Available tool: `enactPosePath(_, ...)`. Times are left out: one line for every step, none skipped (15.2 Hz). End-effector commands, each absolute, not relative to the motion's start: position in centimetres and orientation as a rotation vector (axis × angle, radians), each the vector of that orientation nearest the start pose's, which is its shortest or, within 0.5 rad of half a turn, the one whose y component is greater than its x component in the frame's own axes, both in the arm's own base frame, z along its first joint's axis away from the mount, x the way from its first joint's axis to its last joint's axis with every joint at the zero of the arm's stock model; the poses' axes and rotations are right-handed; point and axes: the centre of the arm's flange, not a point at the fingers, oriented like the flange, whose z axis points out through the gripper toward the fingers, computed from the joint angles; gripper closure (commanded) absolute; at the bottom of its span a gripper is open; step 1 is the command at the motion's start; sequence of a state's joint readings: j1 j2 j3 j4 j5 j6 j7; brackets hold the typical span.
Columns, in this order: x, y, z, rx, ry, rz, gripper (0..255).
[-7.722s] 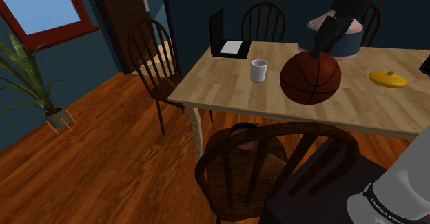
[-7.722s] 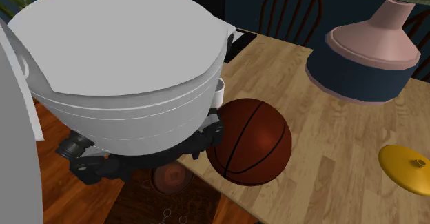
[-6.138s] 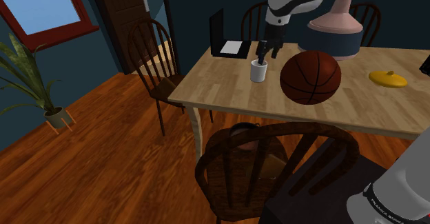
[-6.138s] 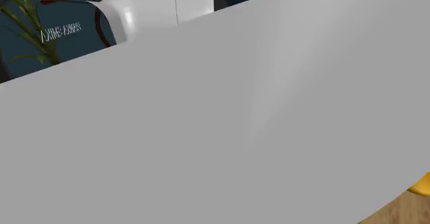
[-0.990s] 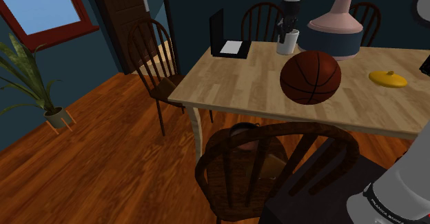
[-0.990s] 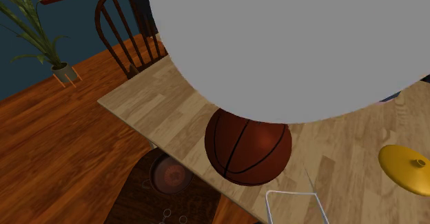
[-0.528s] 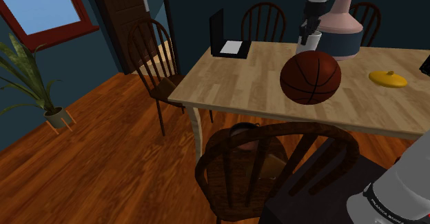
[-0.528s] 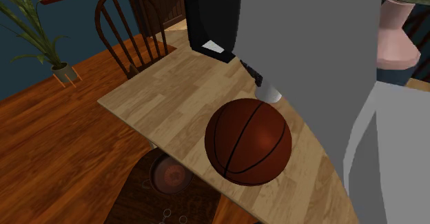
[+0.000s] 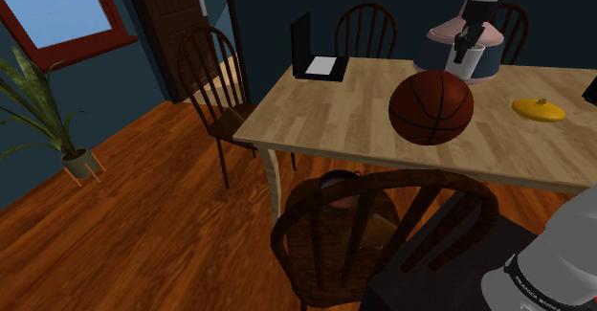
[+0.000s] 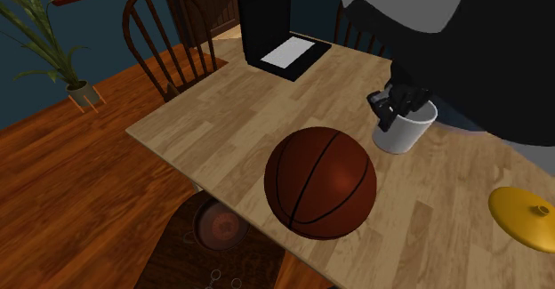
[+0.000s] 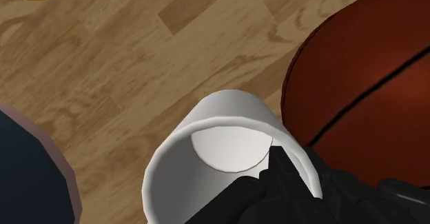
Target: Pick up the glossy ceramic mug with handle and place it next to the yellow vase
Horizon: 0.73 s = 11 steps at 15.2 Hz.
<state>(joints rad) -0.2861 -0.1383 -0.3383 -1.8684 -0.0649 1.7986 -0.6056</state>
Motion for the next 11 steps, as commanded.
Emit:
enactPosePath(39.9, -33.5, 57.2, -3.191, 0.005, -0.063, 255)
enactPosePath(38.8, -34.3, 57.2, -3.191, 0.005, -0.063, 255)
enactPosePath(37.7, -35.0, 57.2, -3.191, 0.005, -0.063, 255)
enactPosePath(36.7, -35.8, 57.2, -3.191, 0.005, -0.063, 255)
enactPosePath(35.6, -36.6, 57.2, -3.191, 0.005, -0.063, 255)
enactPosePath(34.5, -37.3, 57.2, -3.191, 0.005, -0.063, 255)
enactPosePath(33.4, -38.1, 57.3, -3.191, 0.005, -0.063, 255)
enactPosePath(32.4, -38.9, 57.3, -3.191, 0.005, -0.063, 255)
enactPosePath(31.3, -39.7, 57.3, -3.191, 0.005, -0.063, 255)
enactPosePath(30.2, -40.4, 57.3, -3.191, 0.005, -0.063, 255)
enactPosePath(29.2, -41.2, 57.3, -3.191, 0.005, -0.063, 255)
